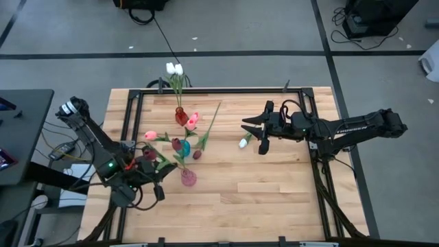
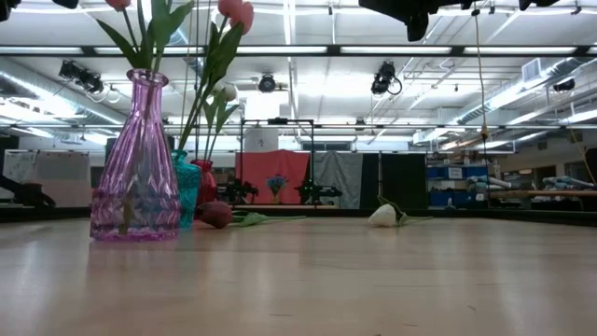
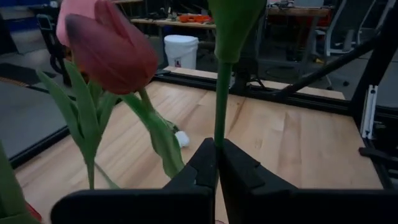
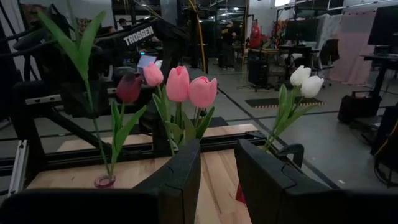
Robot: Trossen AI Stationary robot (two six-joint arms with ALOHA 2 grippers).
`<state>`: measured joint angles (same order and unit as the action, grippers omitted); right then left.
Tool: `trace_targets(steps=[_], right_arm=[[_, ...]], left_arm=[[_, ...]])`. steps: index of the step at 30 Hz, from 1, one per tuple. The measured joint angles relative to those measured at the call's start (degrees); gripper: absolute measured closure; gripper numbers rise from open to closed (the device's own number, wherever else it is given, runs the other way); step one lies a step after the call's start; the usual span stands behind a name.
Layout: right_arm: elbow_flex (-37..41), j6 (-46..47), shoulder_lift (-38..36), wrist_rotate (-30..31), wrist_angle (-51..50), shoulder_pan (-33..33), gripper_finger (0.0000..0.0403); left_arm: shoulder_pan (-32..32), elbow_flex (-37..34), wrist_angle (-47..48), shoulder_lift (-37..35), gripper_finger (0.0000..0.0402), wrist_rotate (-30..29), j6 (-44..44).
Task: Sort flowers into vase by color
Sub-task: Put the right red flower into the pink vase
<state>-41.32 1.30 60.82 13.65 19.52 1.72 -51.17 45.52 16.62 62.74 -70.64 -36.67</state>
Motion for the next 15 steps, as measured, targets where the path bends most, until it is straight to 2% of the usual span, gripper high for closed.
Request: trace_targets(steps=[5, 15], right_arm=[[0.0, 0.0, 0.0, 0.0, 0.01, 0.0, 0.0288], [0.0, 0.02, 0.0, 0.0, 0.01, 0.0, 0.0289]], left_arm=[[0.66, 0.0, -1.04, 0.04, 0.0388, 3.71, 0.07], [0.9, 0.0, -1.27, 0.02, 0.0387, 5.29, 0.14]])
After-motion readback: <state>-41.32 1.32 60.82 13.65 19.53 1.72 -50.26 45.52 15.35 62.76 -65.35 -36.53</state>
